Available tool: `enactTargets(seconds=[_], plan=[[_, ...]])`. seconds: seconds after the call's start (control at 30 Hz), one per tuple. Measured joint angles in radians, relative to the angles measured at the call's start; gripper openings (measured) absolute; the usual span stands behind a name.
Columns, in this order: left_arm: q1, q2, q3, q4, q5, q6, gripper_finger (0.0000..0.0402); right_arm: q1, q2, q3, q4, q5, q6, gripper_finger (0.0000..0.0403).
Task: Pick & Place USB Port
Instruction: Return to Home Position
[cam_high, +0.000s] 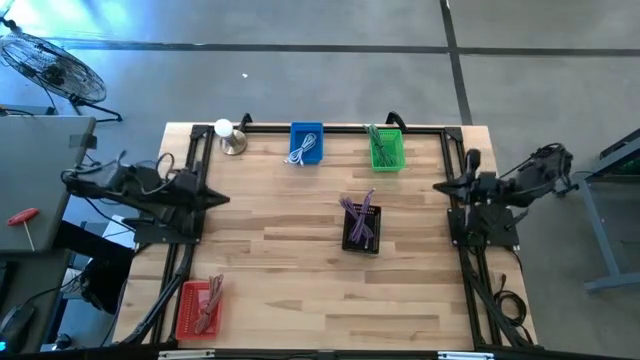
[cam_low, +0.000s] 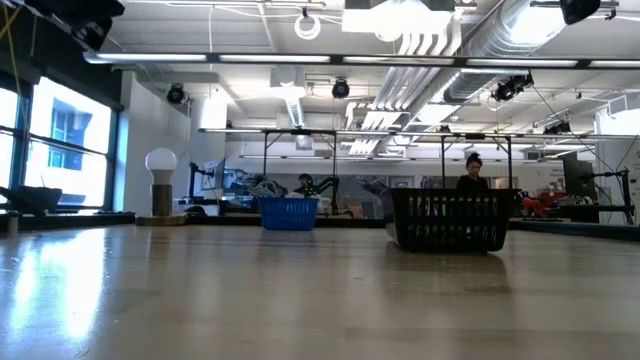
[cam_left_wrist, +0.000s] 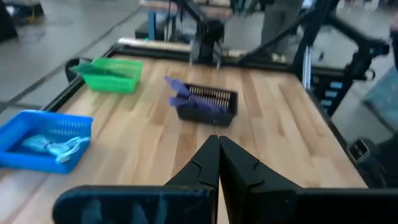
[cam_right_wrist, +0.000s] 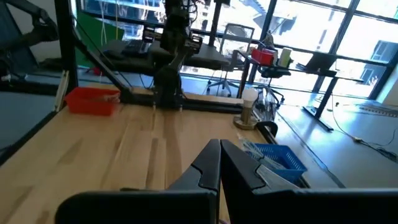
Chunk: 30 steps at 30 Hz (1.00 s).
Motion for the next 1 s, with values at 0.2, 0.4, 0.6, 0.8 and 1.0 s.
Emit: enactTargets(seconds=[0.2, 0.4, 0.6, 0.8, 1.0], plan=[[0.001, -0.08, -0.203, 0.183, 0.045, 0.054, 0.0, 0.0, -0.079, -0.158, 0.113, 0.015, -0.015, 0.0], [0.001, -0.091, -0.331, 0.333, 0.141, 0.111, 0.0, 0.0, -0.234, -0.257, 0.167, 0.022, -0.019, 0.0], [0.001, -0.092, -0.38, 0.345, 0.153, 0.104, 0.0, 0.0, -0.256, -0.294, 0.19, 0.08, 0.017, 0.0], [0.001, -0.093, -0.446, 0.396, 0.165, 0.101, 0.0, 0.0, -0.262, -0.365, 0.25, 0.1, 0.023, 0.0], [0.001, -0.104, -0.532, 0.461, 0.189, 0.104, 0.0, -0.001, -0.263, -0.448, 0.337, 0.106, -0.032, 0.0]])
